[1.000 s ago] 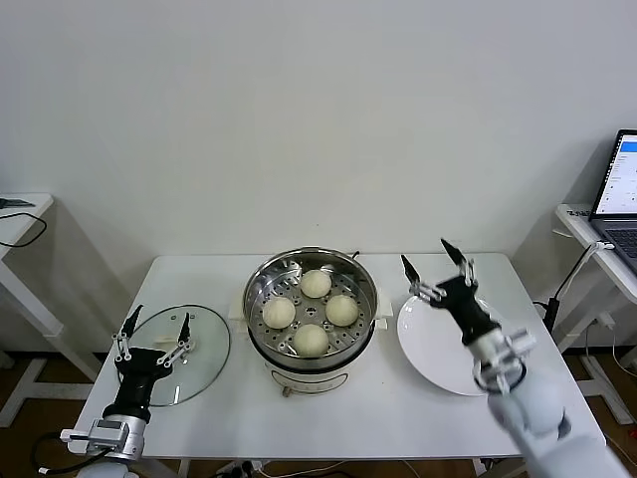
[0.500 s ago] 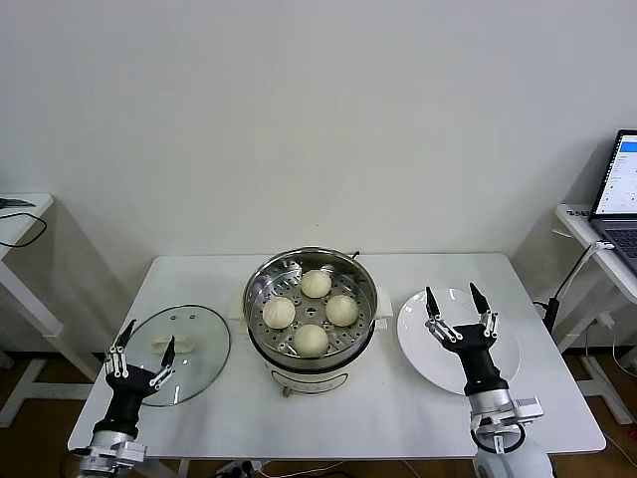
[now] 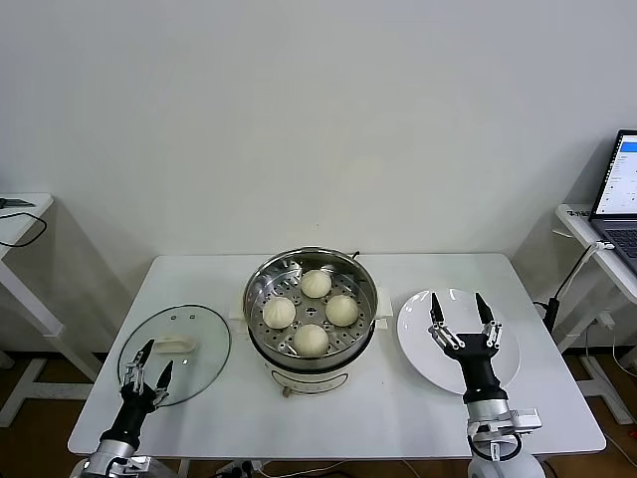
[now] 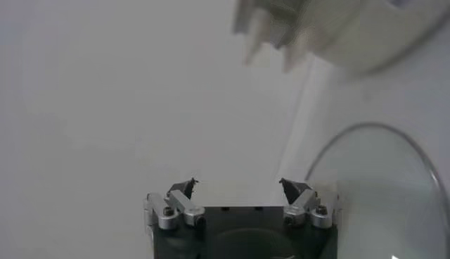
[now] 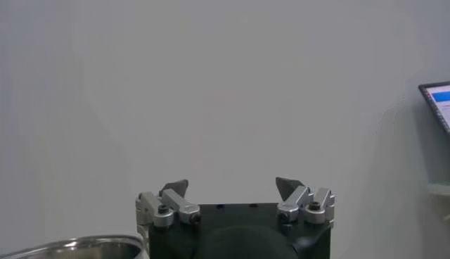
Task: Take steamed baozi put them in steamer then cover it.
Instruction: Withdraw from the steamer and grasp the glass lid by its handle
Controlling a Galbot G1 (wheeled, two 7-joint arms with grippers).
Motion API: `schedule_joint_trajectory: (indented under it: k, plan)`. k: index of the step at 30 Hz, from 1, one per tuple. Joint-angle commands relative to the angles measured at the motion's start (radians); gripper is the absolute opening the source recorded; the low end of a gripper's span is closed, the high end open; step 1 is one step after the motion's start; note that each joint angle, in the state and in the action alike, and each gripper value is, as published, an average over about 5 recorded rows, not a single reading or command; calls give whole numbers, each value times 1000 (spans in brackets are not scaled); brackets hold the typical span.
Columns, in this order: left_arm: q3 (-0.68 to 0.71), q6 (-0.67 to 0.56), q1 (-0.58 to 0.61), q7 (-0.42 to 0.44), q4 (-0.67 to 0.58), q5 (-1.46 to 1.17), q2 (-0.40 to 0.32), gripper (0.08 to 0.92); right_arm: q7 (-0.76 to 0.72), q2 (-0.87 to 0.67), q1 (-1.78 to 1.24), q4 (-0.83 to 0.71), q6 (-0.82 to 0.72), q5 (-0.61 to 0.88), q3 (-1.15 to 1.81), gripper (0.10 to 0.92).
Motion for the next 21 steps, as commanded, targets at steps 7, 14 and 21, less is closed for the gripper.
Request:
schedule_joint_trajectory:
  k: [7, 14, 21]
  plan:
    - [4, 27, -155, -58, 162, 161, 9, 823, 4, 20, -9, -6, 7, -8, 1, 823]
    - [14, 41, -201, -56, 206, 176, 13, 823, 3, 20, -5, -9, 6, -16, -2, 823]
    - [17, 48, -242, -57, 252, 190, 19, 823, 3, 20, -3, -16, 7, -24, -3, 823]
